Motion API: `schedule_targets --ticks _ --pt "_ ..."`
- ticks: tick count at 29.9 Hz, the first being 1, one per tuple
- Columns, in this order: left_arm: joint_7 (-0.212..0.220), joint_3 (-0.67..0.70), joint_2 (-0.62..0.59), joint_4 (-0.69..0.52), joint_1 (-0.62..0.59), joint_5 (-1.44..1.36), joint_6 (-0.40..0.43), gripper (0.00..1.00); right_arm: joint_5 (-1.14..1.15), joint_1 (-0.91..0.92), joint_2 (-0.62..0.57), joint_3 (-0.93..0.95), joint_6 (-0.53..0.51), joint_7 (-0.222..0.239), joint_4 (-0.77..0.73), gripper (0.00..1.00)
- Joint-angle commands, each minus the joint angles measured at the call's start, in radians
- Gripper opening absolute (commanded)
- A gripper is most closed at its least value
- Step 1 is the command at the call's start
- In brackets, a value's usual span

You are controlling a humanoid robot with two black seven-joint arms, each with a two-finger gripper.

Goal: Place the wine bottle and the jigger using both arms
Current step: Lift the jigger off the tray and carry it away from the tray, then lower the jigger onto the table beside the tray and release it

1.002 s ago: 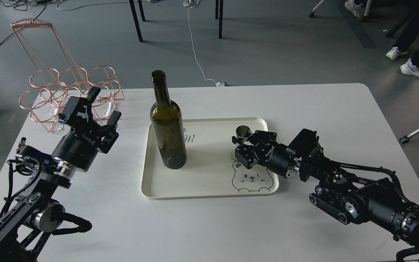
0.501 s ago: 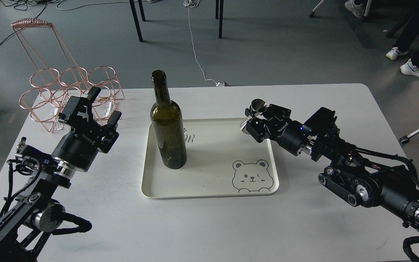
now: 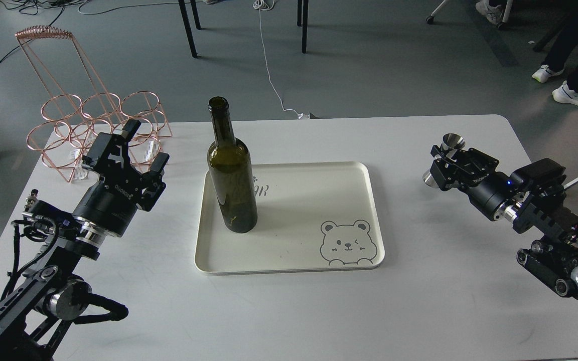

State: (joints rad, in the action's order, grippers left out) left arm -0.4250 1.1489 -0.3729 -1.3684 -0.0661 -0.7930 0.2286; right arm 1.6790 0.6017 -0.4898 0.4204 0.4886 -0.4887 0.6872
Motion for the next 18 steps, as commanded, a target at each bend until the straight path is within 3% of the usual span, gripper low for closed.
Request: schedule_targets --ticks 1,10,15,18 --pt "0.002 0.0 -0.001 -0.001 0.0 0.0 0.0 0.98 -0.002 -0.031 -0.001 0.0 0.0 0.0 -0.009 0.26" --pt "0.0 0.0 -0.001 -0.001 0.0 0.0 0.0 0.98 -0.002 -0.052 0.01 -0.003 0.0 0.0 -0.035 0.27" --pt "0.002 0.0 -0.001 -0.001 0.0 0.0 0.0 0.98 -0.002 -0.072 0.01 -0.003 0.0 0.0 -0.035 0.3" --pt "0.002 0.002 -0.001 -0.001 -0.001 0.0 0.0 0.98 -0.002 -0.072 0.01 -0.003 0.0 0.0 -0.035 0.38"
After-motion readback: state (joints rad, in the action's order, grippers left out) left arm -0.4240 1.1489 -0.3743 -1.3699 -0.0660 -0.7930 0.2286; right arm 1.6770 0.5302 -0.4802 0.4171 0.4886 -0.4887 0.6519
